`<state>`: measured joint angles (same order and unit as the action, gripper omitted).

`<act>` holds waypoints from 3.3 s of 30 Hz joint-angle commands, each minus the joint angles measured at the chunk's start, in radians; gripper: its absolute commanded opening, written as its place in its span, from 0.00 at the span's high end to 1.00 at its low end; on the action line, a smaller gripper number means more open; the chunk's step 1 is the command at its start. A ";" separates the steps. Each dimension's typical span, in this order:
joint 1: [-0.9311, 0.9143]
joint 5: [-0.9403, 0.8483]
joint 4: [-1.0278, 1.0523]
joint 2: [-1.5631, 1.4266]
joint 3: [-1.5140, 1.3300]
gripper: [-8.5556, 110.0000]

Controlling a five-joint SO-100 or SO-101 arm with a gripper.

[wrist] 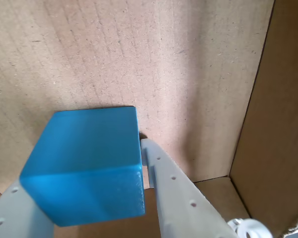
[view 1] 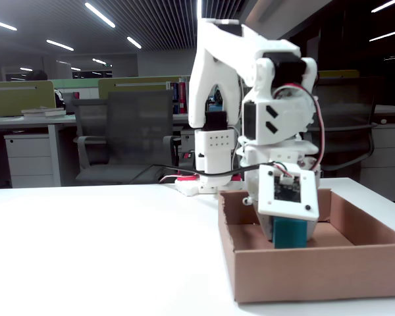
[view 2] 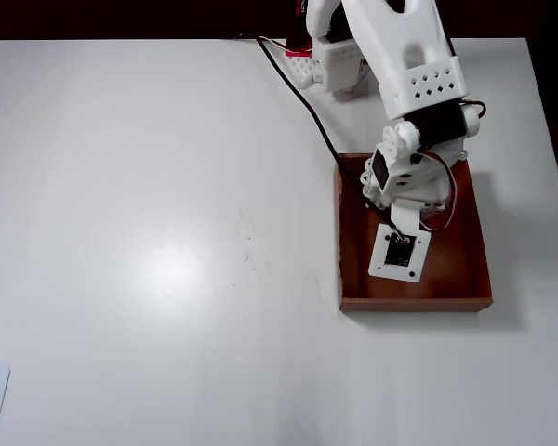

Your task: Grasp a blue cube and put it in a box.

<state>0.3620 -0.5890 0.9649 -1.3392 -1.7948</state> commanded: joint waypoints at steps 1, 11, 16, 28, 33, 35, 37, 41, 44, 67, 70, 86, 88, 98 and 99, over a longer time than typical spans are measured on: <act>-0.003 0.008 0.021 -0.021 0.038 0.69; -0.025 -0.002 0.091 -0.107 0.066 0.66; -0.048 -0.003 0.140 -0.207 0.083 0.66; -0.101 -0.009 0.279 -0.540 0.028 0.68; -0.153 -0.009 0.333 -0.695 -0.017 0.70; -0.179 -0.009 0.353 -0.762 -0.034 0.70; -0.204 -0.012 0.370 -0.831 -0.055 0.71; -0.241 -0.014 0.403 -0.969 -0.109 0.73; -0.275 -0.014 0.433 -1.063 -0.150 0.73; -0.347 -0.021 0.479 -1.647 -0.609 0.79; -0.330 -0.023 0.453 -1.677 -0.650 0.79; -0.249 -0.034 0.318 -1.842 -0.966 0.79; -0.230 -0.031 0.296 -1.842 -0.994 0.79; -0.106 0.000 0.187 -1.842 -1.135 0.79; -0.100 0.003 0.181 -1.842 -1.134 0.79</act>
<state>0.2485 -0.5906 1.1704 -3.1769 -2.9345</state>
